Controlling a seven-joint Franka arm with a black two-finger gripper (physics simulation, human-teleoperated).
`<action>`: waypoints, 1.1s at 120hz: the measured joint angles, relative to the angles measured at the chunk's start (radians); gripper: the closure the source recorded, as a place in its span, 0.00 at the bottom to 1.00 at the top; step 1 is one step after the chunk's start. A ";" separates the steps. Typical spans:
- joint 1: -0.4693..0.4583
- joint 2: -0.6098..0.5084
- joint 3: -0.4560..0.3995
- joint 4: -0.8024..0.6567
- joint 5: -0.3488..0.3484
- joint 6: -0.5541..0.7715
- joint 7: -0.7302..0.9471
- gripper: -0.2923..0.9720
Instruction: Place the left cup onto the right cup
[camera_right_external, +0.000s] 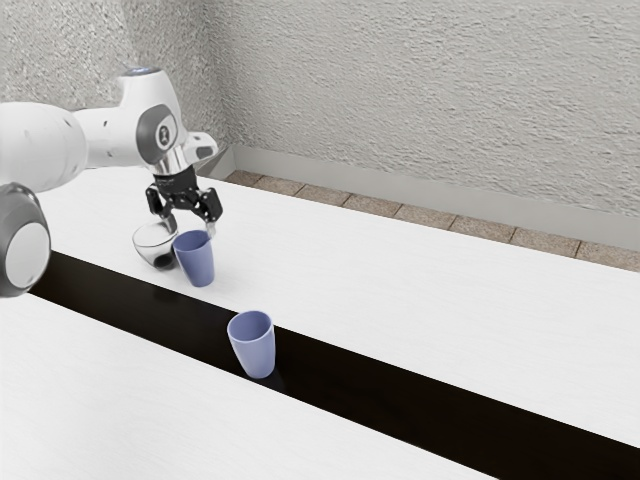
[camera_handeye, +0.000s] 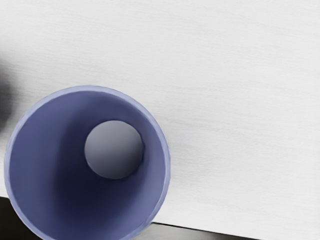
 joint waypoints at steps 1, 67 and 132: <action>0.000 0.001 -0.001 0.000 -0.001 0.002 0.000 0.25; 0.004 0.091 -0.024 0.019 -0.022 0.073 0.008 0.27; 0.006 0.124 -0.011 0.017 -0.022 0.092 0.006 0.75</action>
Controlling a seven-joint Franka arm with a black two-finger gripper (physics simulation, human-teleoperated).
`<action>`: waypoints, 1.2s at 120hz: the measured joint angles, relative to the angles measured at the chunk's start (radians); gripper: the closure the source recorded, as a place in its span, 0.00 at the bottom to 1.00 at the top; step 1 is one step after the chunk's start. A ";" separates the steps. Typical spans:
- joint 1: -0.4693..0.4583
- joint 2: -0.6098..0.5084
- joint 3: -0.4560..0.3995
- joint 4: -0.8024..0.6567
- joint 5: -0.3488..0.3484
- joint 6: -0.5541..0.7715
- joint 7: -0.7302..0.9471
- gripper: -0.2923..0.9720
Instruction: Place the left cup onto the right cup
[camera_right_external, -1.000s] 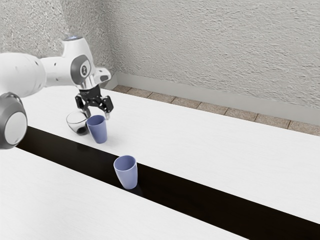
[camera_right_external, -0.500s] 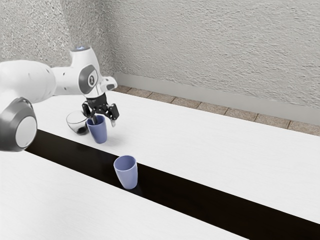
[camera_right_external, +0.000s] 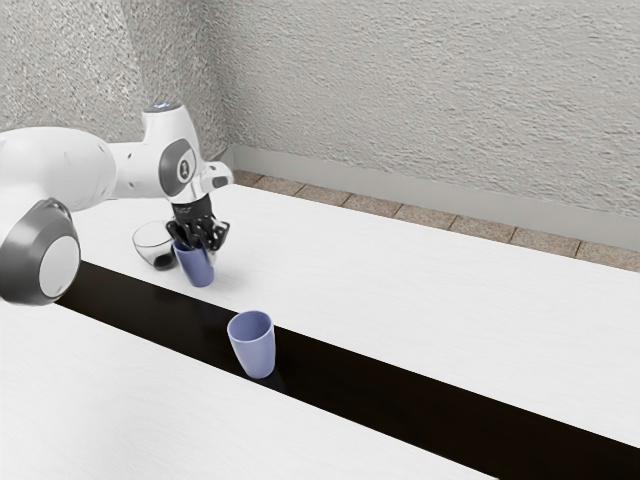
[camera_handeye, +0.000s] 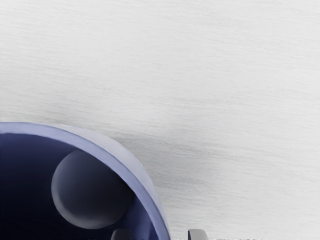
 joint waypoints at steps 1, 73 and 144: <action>0.000 0.000 0.000 0.000 0.000 0.000 0.000 0.75; -0.067 -0.131 -0.047 0.037 0.126 -0.117 -0.041 0.85; -0.298 -0.474 -0.111 -0.359 0.185 -0.154 -0.203 0.85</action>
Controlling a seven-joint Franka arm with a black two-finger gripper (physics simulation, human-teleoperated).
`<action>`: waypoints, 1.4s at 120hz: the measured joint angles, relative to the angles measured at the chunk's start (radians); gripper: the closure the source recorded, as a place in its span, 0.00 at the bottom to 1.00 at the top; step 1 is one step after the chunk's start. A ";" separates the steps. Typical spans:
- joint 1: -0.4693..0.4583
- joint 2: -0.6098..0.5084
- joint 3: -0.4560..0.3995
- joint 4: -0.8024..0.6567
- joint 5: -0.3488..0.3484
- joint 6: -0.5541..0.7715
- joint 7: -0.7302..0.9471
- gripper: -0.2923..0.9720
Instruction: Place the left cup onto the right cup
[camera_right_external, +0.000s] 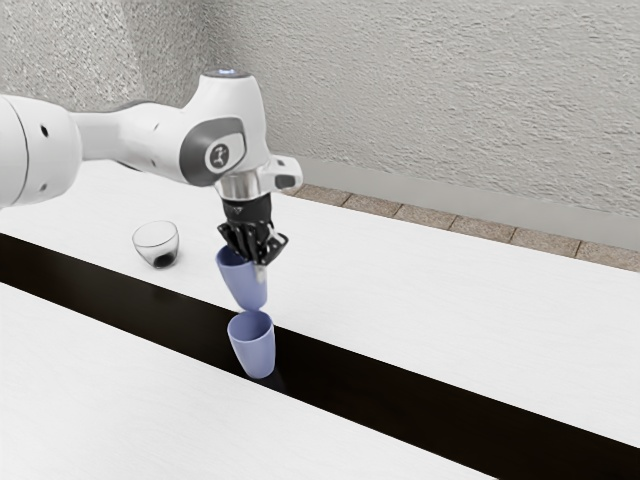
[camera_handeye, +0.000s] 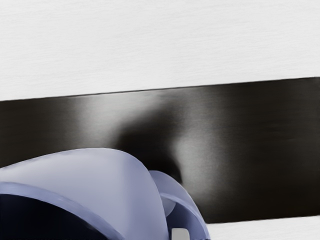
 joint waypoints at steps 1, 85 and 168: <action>-0.001 -0.002 -0.001 0.000 0.000 0.000 -0.002 0.85; -0.036 -0.118 -0.014 -0.172 -0.001 0.016 -0.133 0.85; -0.030 -0.044 -0.015 -0.123 0.012 0.052 -0.176 0.85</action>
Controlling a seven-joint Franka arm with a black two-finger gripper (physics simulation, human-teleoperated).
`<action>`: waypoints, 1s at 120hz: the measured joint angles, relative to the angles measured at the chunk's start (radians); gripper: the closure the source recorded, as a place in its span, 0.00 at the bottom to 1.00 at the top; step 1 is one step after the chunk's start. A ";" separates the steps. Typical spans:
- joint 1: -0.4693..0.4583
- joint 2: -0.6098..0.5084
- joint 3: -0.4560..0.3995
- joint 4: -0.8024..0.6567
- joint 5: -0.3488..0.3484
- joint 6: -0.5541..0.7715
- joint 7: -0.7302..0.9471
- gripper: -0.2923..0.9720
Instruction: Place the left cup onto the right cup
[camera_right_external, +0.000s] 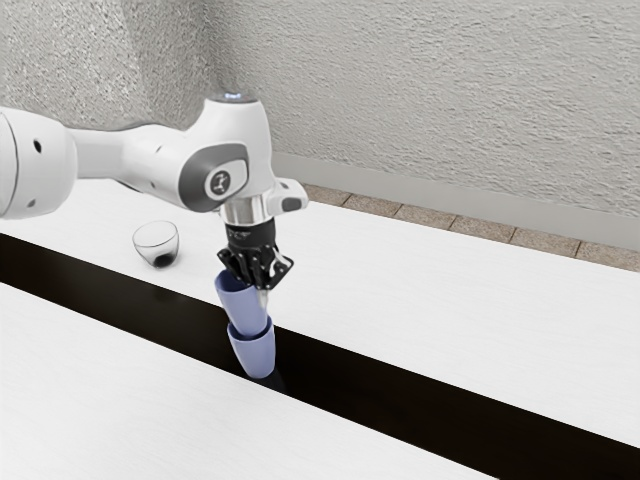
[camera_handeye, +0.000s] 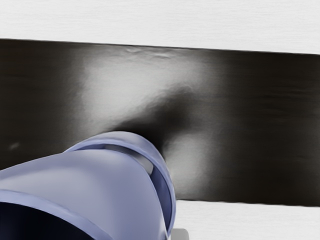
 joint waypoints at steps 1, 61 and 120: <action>0.000 0.001 0.000 0.000 0.000 0.001 0.000 0.85; 0.005 0.012 -0.002 -0.009 -0.009 0.018 -0.010 0.67; 0.024 -0.080 0.007 0.361 0.037 -0.201 0.045 0.28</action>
